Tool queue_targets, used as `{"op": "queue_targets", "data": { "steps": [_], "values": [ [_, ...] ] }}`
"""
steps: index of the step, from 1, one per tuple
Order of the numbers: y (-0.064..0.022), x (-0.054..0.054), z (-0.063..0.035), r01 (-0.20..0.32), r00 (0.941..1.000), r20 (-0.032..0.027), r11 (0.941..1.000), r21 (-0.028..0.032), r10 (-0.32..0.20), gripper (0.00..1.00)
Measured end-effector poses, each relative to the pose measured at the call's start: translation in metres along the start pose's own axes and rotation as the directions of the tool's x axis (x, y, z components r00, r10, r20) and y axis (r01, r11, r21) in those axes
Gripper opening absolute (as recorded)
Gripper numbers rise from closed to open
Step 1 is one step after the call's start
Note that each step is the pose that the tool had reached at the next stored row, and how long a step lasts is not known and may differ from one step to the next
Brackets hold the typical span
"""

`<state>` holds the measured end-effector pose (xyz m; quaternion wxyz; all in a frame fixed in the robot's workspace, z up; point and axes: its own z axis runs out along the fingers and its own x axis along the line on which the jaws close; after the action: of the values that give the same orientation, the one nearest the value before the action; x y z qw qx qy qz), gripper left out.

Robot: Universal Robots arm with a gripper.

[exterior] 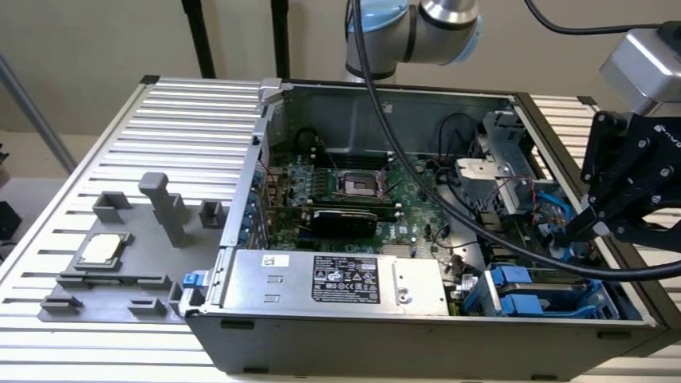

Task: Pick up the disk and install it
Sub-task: 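Insert the first disk wire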

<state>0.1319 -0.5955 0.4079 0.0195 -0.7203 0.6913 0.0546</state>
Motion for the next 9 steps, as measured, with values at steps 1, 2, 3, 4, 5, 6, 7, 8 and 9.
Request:
{"op": "queue_targets", "data": {
  "steps": [1,2,3,4,5,6,7,8,9],
  "values": [
    [-0.0049,0.0,0.0003,0.0,1.0,0.0,1.0,-0.0005,0.0,0.12],
    [-0.0095,0.001,0.0011,0.001,1.0,0.0,1.0,-0.0009,-0.001,0.12],
    [-0.014,0.001,0.0027,0.001,1.0,0.0003,1.0,-0.0013,-0.001,0.12],
    [-0.0182,0.001,0.0043,0.002,1.0,0.0002,1.0,-0.0013,-0.002,0.12],
    [-0.0219,0.0,0.0059,0.002,1.0,-0.0001,1.0,-0.0014,-0.002,0.12],
    [-0.0255,0.0,0.0076,0.003,1.0,-0.0001,1.0,-0.0014,-0.003,0.12],
    [-0.029,-0.001,0.0093,0.003,1.0,0.0,1.0,-0.0015,-0.003,0.12],
    [-0.0323,-0.001,0.011,0.004,1.0,-0.0001,1.0,-0.0016,-0.004,0.12],
    [-0.0348,-0.002,0.0128,0.005,1.0,-0.0004,1.0,-0.0017,-0.005,0.12]
  ]
}}
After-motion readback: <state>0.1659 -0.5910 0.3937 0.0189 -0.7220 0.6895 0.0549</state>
